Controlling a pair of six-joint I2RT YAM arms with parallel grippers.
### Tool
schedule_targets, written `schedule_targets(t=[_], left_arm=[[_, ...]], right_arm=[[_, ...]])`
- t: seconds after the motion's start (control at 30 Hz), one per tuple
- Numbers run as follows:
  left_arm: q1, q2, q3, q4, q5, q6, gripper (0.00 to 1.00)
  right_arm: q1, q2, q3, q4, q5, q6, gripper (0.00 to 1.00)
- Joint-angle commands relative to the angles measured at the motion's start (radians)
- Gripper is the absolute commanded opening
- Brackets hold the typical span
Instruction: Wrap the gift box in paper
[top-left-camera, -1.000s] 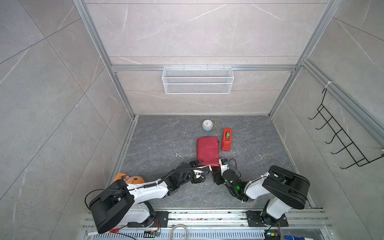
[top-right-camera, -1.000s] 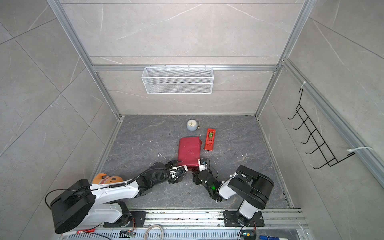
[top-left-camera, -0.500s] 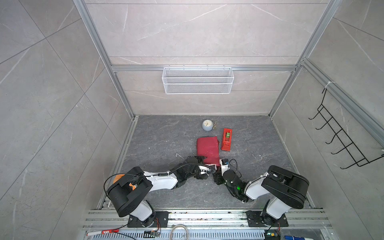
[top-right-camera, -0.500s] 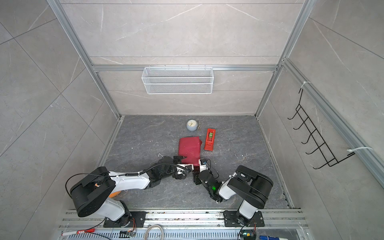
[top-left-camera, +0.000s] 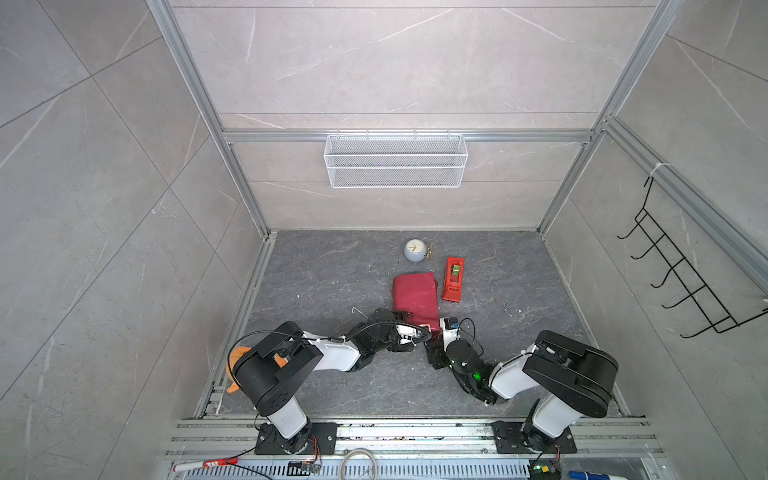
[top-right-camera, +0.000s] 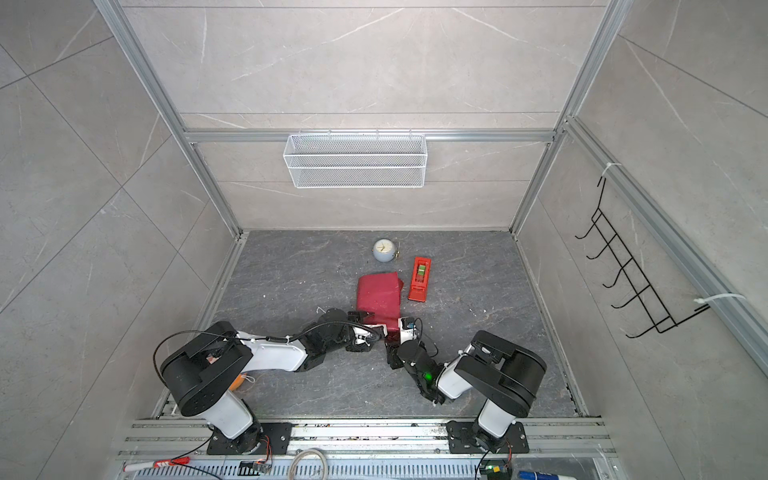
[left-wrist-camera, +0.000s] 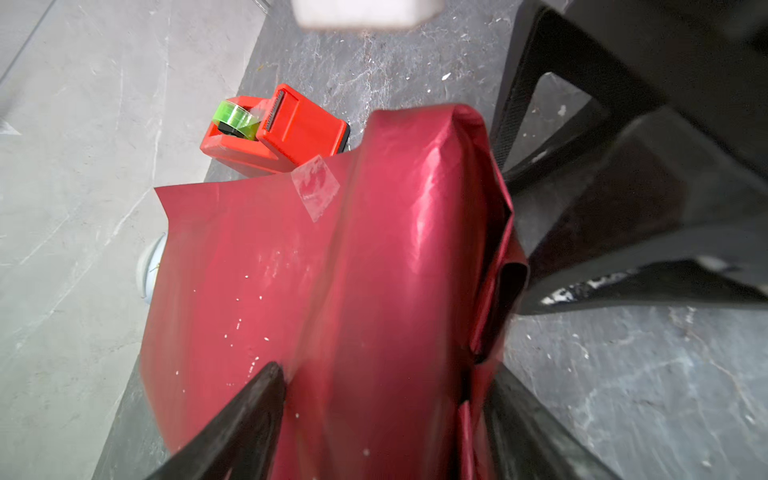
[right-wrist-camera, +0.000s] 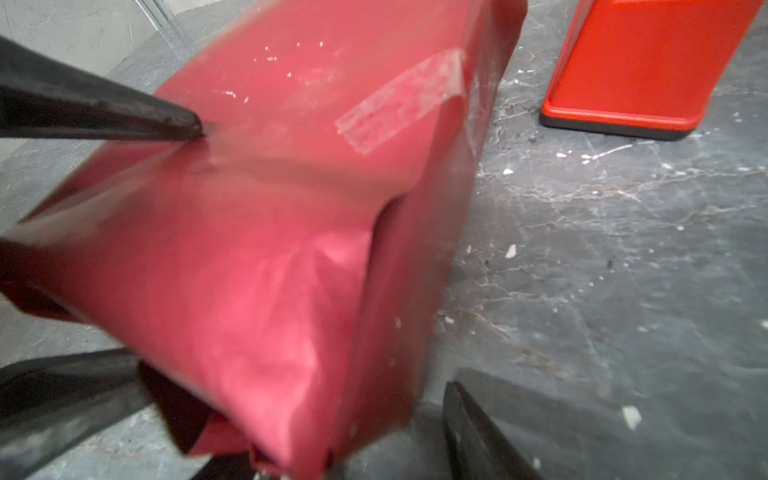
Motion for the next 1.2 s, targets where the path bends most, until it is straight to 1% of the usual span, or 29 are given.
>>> schedule_targets(t=[0.0, 0.3, 0.63, 0.83, 0.9, 1.07, 1.17], left_arm=[[0.008, 0.042, 0.009, -0.047, 0.004, 0.001, 0.72], [0.012, 0.042, -0.022, -0.036, -0.019, -0.005, 0.66], [0.016, 0.028, -0.028, -0.023, -0.011, -0.017, 0.66], [0.017, 0.022, -0.026, -0.030, 0.000, -0.026, 0.66], [0.016, 0.016, -0.024, -0.040, 0.005, -0.027, 0.67], [0.017, 0.002, -0.019, -0.061, 0.012, -0.019, 0.75], [0.017, 0.002, -0.004, -0.091, 0.021, -0.013, 0.77]], right_arm=[[-0.008, 0.012, 0.004, -0.028, -0.012, 0.034, 0.62], [-0.031, -0.037, -0.007, -0.049, -0.025, 0.044, 0.62], [-0.084, -0.098, -0.053, -0.124, -0.047, -0.015, 0.66], [-0.092, -0.075, -0.034, -0.113, -0.084, -0.030, 0.66], [-0.093, -0.064, -0.020, -0.102, -0.090, -0.026, 0.66], [-0.093, -0.057, 0.003, -0.081, -0.094, -0.011, 0.64], [-0.093, -0.054, 0.022, -0.077, -0.110, -0.002, 0.63]])
